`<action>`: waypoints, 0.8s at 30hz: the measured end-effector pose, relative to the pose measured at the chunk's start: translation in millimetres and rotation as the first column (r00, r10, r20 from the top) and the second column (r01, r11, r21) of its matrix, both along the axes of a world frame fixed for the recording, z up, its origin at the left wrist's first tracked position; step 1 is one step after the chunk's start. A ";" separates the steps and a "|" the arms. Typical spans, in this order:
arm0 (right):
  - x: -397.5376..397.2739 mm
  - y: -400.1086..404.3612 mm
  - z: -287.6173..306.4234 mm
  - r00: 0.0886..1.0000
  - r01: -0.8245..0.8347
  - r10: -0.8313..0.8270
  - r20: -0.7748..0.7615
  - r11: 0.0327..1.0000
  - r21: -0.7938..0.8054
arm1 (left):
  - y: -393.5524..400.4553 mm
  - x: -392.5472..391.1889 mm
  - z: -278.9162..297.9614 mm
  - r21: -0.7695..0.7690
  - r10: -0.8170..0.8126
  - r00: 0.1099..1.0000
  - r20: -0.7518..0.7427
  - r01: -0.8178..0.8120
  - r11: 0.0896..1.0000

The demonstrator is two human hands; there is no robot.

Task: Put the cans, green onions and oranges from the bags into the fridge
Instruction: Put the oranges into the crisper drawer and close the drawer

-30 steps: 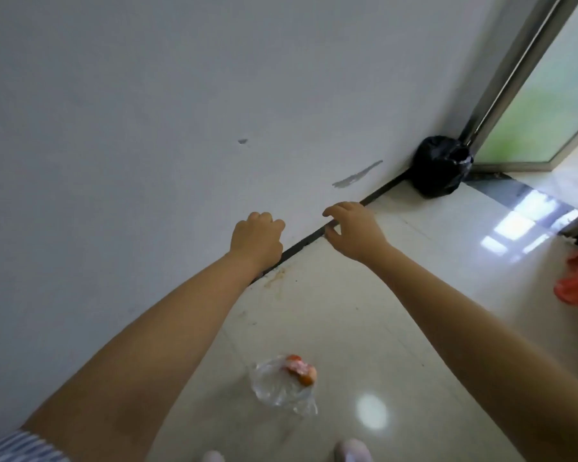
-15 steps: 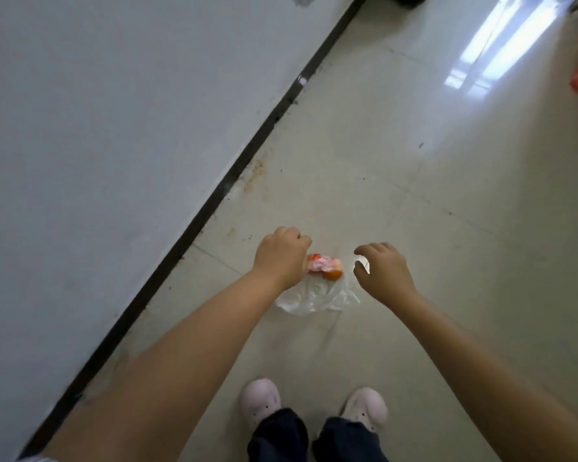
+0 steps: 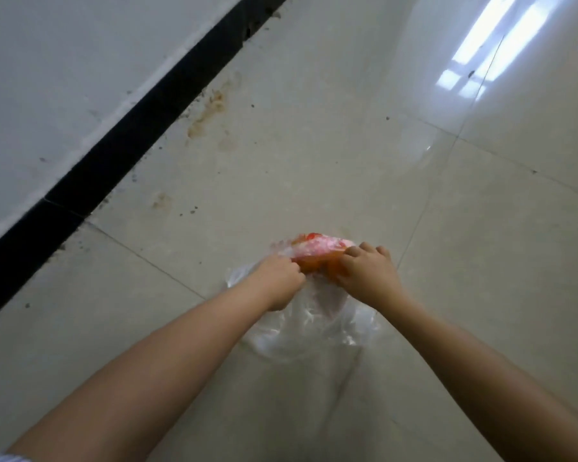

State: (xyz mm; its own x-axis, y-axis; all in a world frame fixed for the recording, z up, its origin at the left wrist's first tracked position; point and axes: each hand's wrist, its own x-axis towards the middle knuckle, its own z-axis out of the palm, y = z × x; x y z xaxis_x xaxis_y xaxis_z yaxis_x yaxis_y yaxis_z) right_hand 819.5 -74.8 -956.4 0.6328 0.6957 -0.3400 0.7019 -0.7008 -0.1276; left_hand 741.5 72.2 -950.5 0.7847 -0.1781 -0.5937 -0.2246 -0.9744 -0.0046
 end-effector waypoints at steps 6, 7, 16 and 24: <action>20.2 2.2 -22.7 0.999 0.038 -0.040 -0.007 0.985 -0.167 | 27.8 26.4 -17.2 -0.158 0.362 0.928 0.090 -0.346 0.925; 21.8 3.1 -24.8 0.998 0.047 -0.052 -0.022 0.983 -0.176 | 27.5 30.5 -21.0 -0.207 0.435 0.900 0.037 -0.419 0.884; 11.3 -19.8 -34.5 0.985 0.138 -0.141 -0.099 0.990 -0.036 | -7.3 51.1 -40.5 -0.141 0.358 0.931 0.074 -0.346 0.928; 0.4 -76.4 17.0 0.757 0.574 -0.383 -0.530 0.777 0.259 | -28.0 21.9 24.8 -0.422 0.472 0.881 0.043 -0.412 0.807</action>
State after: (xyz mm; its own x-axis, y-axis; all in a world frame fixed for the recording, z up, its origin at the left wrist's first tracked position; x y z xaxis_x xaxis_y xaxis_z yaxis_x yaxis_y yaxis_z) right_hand 819.9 -151.1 -939.4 0.7720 0.4682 -0.4298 0.0888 -0.7491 -0.6564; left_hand 763.4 44.2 -925.7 0.9035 0.0164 -0.4284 0.2048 -0.8944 0.3977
